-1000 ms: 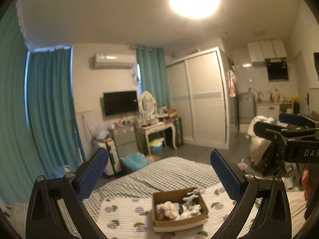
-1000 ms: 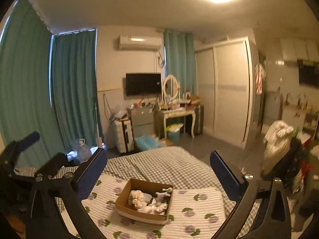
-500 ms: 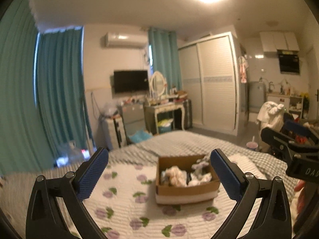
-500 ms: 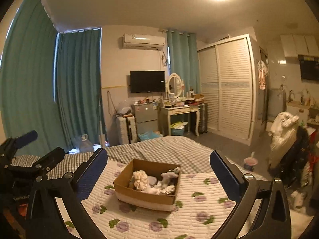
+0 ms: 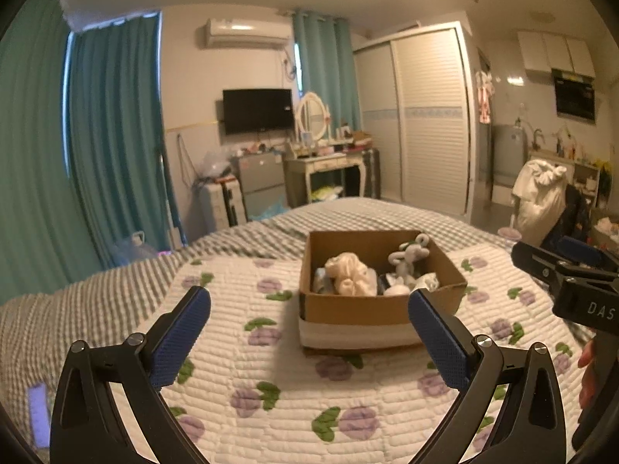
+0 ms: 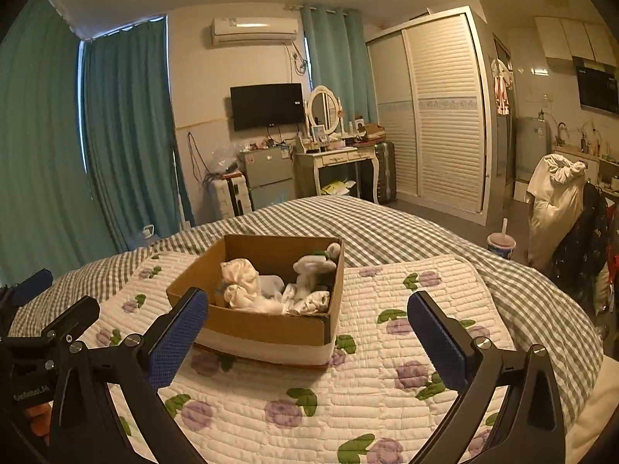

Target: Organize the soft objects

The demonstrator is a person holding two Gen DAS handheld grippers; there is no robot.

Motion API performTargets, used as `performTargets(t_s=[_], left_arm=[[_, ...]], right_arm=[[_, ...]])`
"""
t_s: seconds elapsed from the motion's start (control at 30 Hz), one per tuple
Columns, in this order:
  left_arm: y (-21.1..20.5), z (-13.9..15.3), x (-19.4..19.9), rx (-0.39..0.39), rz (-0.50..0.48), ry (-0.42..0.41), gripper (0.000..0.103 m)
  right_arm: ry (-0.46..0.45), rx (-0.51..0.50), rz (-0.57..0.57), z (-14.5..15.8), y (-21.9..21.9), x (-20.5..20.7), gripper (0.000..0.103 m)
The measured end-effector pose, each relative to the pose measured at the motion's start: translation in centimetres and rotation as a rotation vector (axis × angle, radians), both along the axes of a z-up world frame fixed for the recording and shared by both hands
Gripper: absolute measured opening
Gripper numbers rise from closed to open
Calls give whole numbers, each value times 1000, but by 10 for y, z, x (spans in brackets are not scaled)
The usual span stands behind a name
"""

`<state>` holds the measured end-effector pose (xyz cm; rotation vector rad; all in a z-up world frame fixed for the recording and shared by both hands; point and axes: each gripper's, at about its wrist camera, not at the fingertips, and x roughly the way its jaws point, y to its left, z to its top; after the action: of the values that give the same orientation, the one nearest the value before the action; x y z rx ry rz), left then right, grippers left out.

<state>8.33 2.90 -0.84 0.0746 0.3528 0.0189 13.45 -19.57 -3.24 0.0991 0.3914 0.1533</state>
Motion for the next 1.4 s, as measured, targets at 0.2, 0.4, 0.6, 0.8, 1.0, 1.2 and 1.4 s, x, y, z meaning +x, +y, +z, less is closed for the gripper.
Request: performTargets(t_s=[0.2,0.4,0.6,0.8,1.0,1.2,1.4], left_arm=[[6,-6,7,-30,5,19,103],[7,-7,6,-39,-1,33,103],[6,-5,5,-38,-28,26,103],[3,-2,3,-27,-13,9,103],[3,-2,4,-26,-19,18,103],[1,-2,4,-19,-19,21,103],[2,-5,6,-18,-24,31,103]], right_arm=[[6,-10,-16,-1,-1,-1,103],[12,-9,-12,-2,0,-3,103],[0,-8,0,2,2,-7,103],[1,-17,6,3,6,-7,103],[2,-21,9,2,7,-6,103],[1,-23,6,2,7,-8,103],[2,-24,2,1,5,-7,103]])
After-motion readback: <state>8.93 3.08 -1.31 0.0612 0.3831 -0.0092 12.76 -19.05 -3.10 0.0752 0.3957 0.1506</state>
